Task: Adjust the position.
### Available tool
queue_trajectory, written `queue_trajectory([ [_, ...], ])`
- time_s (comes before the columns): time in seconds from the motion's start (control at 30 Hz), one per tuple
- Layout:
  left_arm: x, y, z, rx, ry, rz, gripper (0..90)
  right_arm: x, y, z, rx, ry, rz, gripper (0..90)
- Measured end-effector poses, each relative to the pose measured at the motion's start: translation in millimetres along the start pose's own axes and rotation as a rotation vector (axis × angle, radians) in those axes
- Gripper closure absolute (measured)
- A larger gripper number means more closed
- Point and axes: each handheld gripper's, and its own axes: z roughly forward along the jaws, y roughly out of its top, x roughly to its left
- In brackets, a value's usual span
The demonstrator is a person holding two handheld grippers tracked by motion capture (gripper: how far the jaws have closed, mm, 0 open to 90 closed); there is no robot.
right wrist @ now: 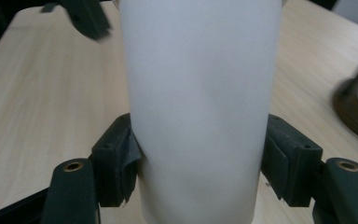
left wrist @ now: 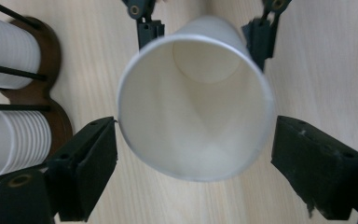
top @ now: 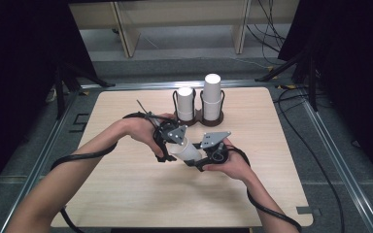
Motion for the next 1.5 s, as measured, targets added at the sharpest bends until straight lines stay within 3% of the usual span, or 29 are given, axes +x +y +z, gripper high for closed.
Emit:
queue_trajectory([
  [0.13,6.6,-13.6,-11.8,-0.1,0.116,-0.072,11.7,-2.6,-13.2,-13.2,-0.091,-0.115,0.085,34.5],
  [0.23,6.1,-22.4,-16.4,-0.194,0.2,-0.164,12.7,-5.3,-20.8,-23.7,-0.169,-0.214,0.13,34.4],
  [0.33,-0.5,-32.1,-17.5,-0.305,0.252,-0.276,14.0,-7.4,-27.6,-34.9,-0.239,-0.324,0.192,34.0],
  [0.37,-3.0,-34.9,-17.1,-0.327,0.253,-0.295,14.3,-7.7,-30.4,-39.0,-0.271,-0.36,0.232,34.0],
  [0.4,-6.9,-39.1,-16.3,-0.356,0.236,-0.32,14.3,-7.5,-31.8,-42.5,-0.27,-0.365,0.269,33.9],
  [0.43,-11.9,-43.0,-14.6,-0.393,0.225,-0.359,14.2,-9.8,-34.2,-45.6,-0.304,-0.387,0.279,33.9],
  [0.47,-16.8,-47.6,-12.9,-0.419,0.221,-0.386,14.3,-11.2,-36.5,-50.7,-0.317,-0.44,0.281,33.9],
  [0.5,-21.8,-52.5,-11.1,-0.441,0.222,-0.41,14.3,-11.0,-38.3,-54.4,-0.33,-0.439,0.322,33.9],
  [0.63,-43.3,-76.0,-5.5,-0.525,0.284,-0.522,14.2,-13.6,-46.8,-69.5,-0.366,-0.537,0.359,33.9],
  [0.77,-71.1,-105.0,1.9,-0.607,0.398,-0.658,14.2,-13.5,-56.0,-77.9,-0.406,-0.6,0.398,33.9],
  [0.8,-78.0,-113.4,3.9,-0.626,0.424,-0.702,14.2,-14.8,-59.0,-80.7,-0.409,-0.616,0.381,33.9],
  [0.87,-91.6,-129.3,7.8,-0.653,0.486,-0.77,14.3,-13.9,-63.4,-83.8,-0.417,-0.642,0.416,34.0],
  [0.93,-106.1,-142.7,11.6,-0.675,0.518,-0.832,14.3,-14.2,-67.2,-86.1,-0.43,-0.66,0.446,34.0],
  [1.03,-122.9,-156.6,19.6,-0.657,0.603,-0.859,14.3,-18.5,-71.7,-89.3,-0.431,-0.696,0.44,34.0],
  [1.07,-125.6,-160.6,23.4,-0.684,0.626,-0.873,14.3,-18.8,-72.2,-90.0,-0.434,-0.696,0.451,34.0],
  [1.13,-131.6,-167.3,25.7,-0.67,0.65,-0.92,14.3,-20.9,-72.6,-91.0,-0.443,-0.702,0.459,34.0],
  [1.17,-132.5,-170.1,26.9,-0.679,0.67,-0.941,14.3,-22.4,-72.9,-92.9,-0.43,-0.723,0.439,33.9],
  [1.2,-132.7,-172.5,27.4,-0.684,0.689,-0.96,14.2,-22.0,-72.3,-93.6,-0.419,-0.733,0.453,34.0],
  [1.27,-131.6,-176.0,26.6,-0.701,0.732,-0.997,14.2,-24.4,-72.5,-95.6,-0.437,-0.736,0.42,34.0],
  [1.3,-129.7,-177.2,27.9,-0.736,0.745,-1.004,14.2,-23.2,-71.2,-95.7,-0.437,-0.739,0.45,34.0],
  [1.37,-129.7,-177.7,27.5,-0.732,0.78,-1.024,14.2,-24.3,-70.8,-98.1,-0.45,-0.736,0.448,34.0],
  [1.43,-130.3,-177.4,27.7,-0.721,0.798,-1.039,14.2,-24.4,-71.1,-101.3,-0.435,-0.769,0.436,33.9],
  [1.5,-130.5,-177.2,28.2,-0.726,0.818,-1.039,14.1,-24.8,-71.0,-102.0,-0.461,-0.765,0.449,34.0],
])
